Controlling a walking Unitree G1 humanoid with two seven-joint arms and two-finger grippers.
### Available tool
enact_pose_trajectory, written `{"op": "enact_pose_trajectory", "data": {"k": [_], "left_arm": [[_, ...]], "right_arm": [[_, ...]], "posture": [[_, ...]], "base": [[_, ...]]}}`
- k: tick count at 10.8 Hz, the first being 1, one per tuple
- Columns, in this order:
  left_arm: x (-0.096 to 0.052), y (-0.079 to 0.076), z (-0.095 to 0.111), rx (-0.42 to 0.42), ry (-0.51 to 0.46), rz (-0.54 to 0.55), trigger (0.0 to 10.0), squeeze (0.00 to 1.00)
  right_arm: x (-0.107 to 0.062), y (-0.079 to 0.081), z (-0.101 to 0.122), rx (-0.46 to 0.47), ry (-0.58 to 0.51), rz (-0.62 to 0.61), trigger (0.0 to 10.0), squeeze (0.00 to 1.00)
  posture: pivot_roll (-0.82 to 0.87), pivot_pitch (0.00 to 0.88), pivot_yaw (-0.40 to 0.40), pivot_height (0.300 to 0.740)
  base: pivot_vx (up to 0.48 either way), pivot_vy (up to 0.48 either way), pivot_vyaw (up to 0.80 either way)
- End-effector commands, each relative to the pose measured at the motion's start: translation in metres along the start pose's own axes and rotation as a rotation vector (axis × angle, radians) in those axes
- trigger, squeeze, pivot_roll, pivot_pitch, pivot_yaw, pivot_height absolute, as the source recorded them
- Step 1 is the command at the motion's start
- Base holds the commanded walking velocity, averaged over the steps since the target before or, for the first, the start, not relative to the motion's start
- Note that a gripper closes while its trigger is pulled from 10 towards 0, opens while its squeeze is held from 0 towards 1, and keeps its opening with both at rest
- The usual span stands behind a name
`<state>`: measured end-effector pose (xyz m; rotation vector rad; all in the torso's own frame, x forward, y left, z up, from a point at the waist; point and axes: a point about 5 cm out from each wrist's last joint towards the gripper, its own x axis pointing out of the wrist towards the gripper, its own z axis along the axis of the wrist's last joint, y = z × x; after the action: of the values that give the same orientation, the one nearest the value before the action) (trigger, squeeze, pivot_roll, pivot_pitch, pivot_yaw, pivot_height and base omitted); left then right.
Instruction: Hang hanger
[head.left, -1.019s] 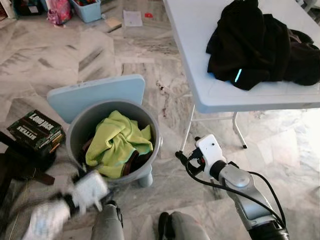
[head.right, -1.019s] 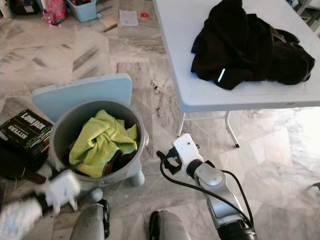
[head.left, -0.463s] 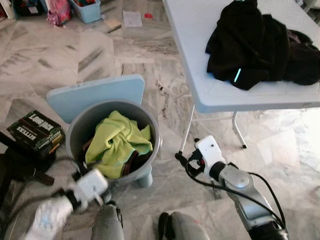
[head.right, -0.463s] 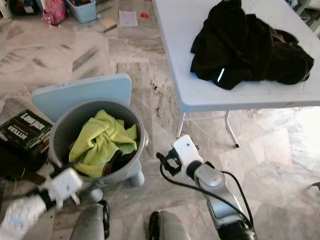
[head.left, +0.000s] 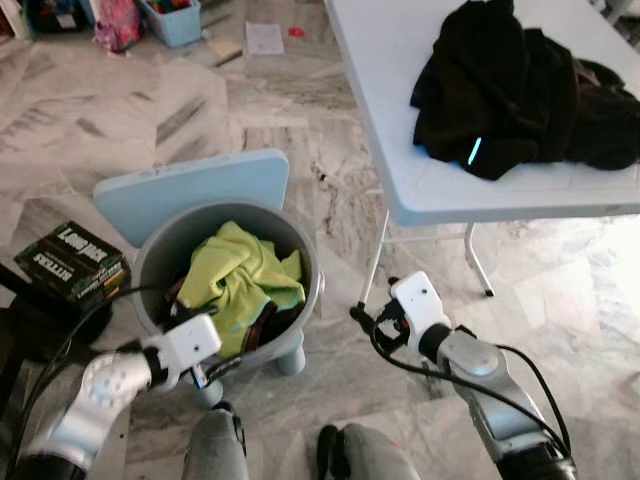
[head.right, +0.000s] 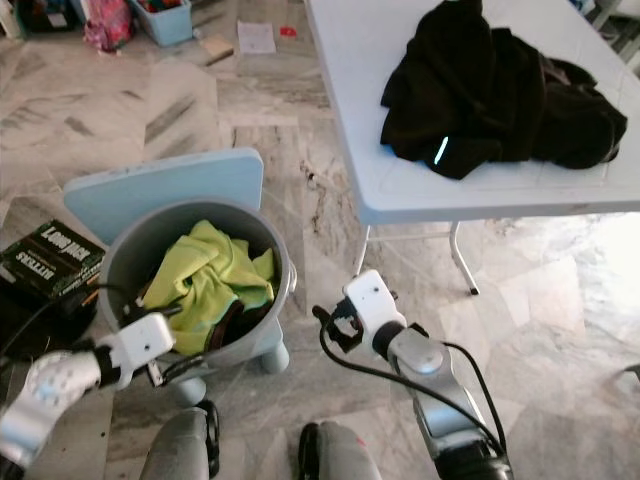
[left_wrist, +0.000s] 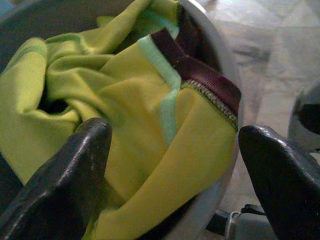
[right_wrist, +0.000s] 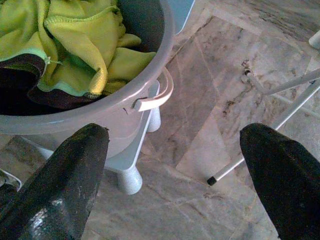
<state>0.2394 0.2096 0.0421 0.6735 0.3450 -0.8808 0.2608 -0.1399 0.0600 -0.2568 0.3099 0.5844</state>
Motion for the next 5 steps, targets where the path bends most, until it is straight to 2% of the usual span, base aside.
{"op": "enact_pose_trajectory", "data": {"k": [1, 2, 3, 4, 5], "left_arm": [[0.001, -0.005, -0.002, -0.010, -0.004, -0.040, 10.0, 0.00], [0.006, -0.001, -0.006, -0.018, 0.030, -0.062, 10.0, 0.00], [0.009, 0.003, -0.010, -0.024, 0.043, -0.065, 4.8, 0.00], [0.011, 0.007, -0.013, -0.038, 0.046, -0.078, 0.0, 0.00], [0.012, 0.008, -0.014, -0.051, 0.048, -0.106, 0.0, 0.00]], "right_arm": [[-0.002, -0.001, -0.004, -0.001, 0.017, -0.007, 10.0, 0.00], [-0.002, -0.001, -0.004, 0.001, 0.019, -0.008, 10.0, 0.00], [-0.002, 0.000, -0.004, 0.001, 0.021, -0.007, 10.0, 0.00], [-0.002, 0.000, -0.004, 0.000, 0.022, -0.005, 10.0, 0.00], [-0.002, 0.000, -0.004, -0.001, 0.023, -0.006, 10.0, 0.00]], "posture": [[-0.05, 0.161, -0.090, 0.740], [-0.05, 0.162, -0.089, 0.740], [-0.05, 0.162, -0.089, 0.740], [-0.06, 0.165, -0.093, 0.740], [-0.06, 0.165, -0.093, 0.740]], "base": [[0.000, 0.000, 0.00], [0.000, 0.000, 0.00], [0.000, 0.000, 0.00], [0.000, 0.000, 0.00], [0.000, 0.000, 0.00]]}}
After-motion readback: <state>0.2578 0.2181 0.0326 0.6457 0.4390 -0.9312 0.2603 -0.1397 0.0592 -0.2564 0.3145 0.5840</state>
